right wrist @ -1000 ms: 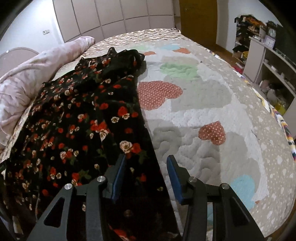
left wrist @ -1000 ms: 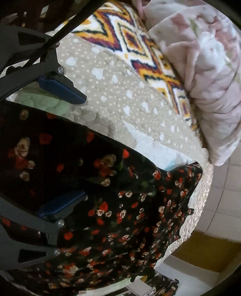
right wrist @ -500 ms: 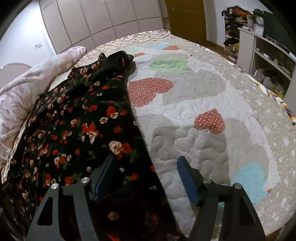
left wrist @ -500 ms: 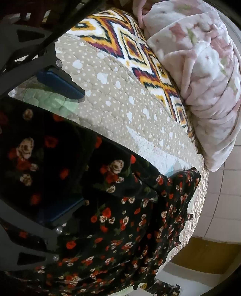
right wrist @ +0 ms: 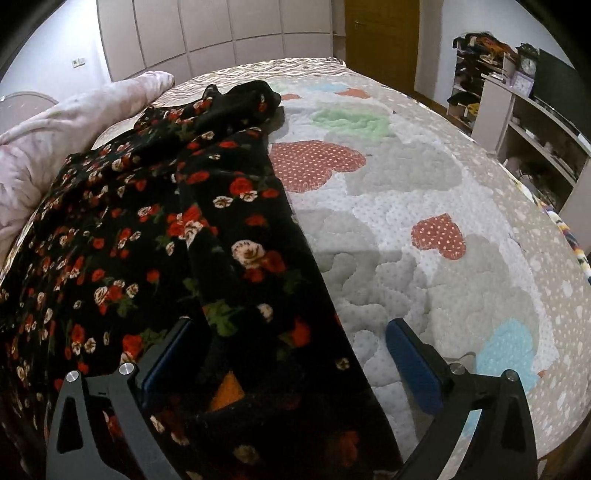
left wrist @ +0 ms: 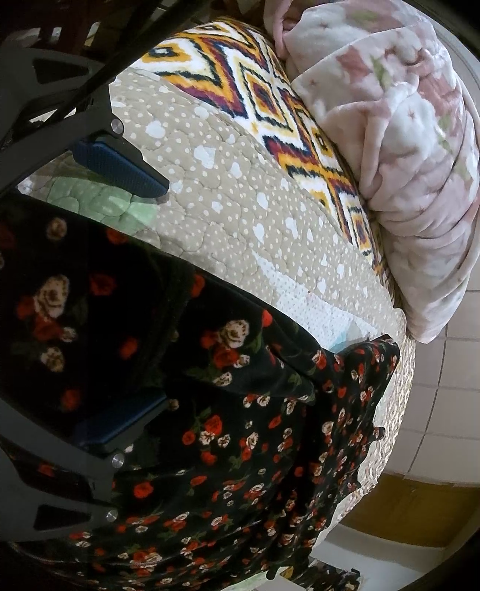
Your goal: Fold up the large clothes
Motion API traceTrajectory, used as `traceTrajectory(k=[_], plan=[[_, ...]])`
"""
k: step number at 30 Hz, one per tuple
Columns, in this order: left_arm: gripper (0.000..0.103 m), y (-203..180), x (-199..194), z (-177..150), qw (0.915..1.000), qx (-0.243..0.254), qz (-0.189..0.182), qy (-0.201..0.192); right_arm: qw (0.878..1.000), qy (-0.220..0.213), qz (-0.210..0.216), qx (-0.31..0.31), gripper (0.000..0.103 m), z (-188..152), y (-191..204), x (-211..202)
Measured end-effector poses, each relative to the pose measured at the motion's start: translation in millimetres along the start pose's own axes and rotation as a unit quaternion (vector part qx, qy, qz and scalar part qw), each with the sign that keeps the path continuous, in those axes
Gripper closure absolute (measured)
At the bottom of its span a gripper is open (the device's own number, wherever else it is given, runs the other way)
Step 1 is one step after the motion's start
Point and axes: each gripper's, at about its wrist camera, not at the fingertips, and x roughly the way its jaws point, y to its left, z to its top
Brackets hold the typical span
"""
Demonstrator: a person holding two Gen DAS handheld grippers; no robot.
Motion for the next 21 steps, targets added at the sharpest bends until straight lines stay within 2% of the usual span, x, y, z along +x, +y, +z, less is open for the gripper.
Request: traceTrajectory(k=[9,10,11,12,14,15,18,21], plan=[[0.0,2.9,-3.9,-1.7,0.9999,-0.005,-0.007,-0.006,1.0,-0.018,-0.008,0.002,0.0,-5.8,1.4,-1.9],[0.001,4.6,-7.3,-1.5,0.9998,-0.006,-0.017,-0.003,1.0,-0.019,-0.016,-0.001,0.0,-6.7,3.6,-2.6],[0.008,9.1,-14.3,-0.9,0.9991,-0.012,-0.041,-0.003,0.999,-0.018,-0.027,-0.007,0.0,-7.2,6.1,-2.9],[0.02,13.8,-21.0,-0.1,0.9975,-0.019,-0.067,-0.005,0.999,-0.017,-0.038,-0.016,0.0,-7.2,9.6,-3.1],[0.026,30.6,-38.0,2.9,0.9915,-0.041,-0.123,-0.006,0.998,-0.011,-0.05,-0.04,0.0,-6.0,15.1,-2.5],[0.026,41.5,-46.1,4.9,0.9894,-0.052,-0.135,-0.013,0.998,-0.002,-0.045,-0.049,0.0,-3.9,15.1,-1.9],[0.026,73.0,-59.8,11.9,0.9875,-0.073,-0.138,-0.027,0.999,0.029,0.019,-0.024,0.001,4.7,-4.4,-0.9],[0.026,100.6,-54.9,15.9,0.9864,-0.091,-0.136,-0.014,0.997,0.02,0.07,0.023,0.018,6.6,-32.2,-18.7]])
